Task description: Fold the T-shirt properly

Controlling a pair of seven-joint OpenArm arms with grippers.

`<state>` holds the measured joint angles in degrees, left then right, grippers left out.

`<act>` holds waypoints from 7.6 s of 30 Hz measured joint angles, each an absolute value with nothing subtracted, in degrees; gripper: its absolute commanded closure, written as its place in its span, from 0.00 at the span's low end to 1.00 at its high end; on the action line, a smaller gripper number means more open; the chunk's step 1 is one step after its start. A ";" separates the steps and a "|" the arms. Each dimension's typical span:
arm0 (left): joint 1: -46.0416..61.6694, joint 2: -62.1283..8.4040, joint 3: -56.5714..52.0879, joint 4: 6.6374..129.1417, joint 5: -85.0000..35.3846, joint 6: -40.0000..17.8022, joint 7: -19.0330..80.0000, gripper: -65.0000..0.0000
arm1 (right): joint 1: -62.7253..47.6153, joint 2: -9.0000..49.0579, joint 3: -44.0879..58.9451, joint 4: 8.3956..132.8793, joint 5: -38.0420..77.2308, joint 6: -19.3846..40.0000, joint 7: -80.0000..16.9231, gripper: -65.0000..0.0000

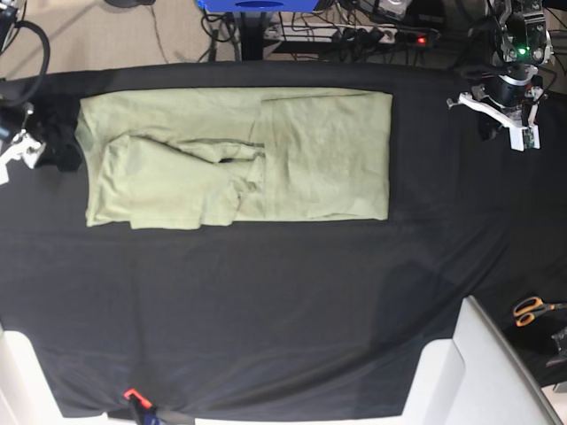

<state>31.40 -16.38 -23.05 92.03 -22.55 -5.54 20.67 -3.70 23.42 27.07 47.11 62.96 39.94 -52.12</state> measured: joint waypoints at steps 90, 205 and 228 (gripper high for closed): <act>30.09 -16.21 -23.16 87.79 -22.44 -5.32 20.34 1.00 | -12.08 18.44 18.61 80.62 50.17 14.20 -51.86 1.00; 29.43 -16.53 -24.27 86.28 -22.46 -5.21 20.71 1.00 | 12.56 2.22 -60.77 91.39 30.37 -11.90 -43.03 0.51; 29.69 -16.38 -14.33 95.00 -22.70 -5.56 20.53 1.00 | 4.01 7.75 -39.35 83.35 29.69 -3.99 -39.79 0.99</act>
<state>29.69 -16.38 -14.33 95.00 -22.70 -5.56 20.53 4.01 7.75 -39.35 83.35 29.69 -3.99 -39.79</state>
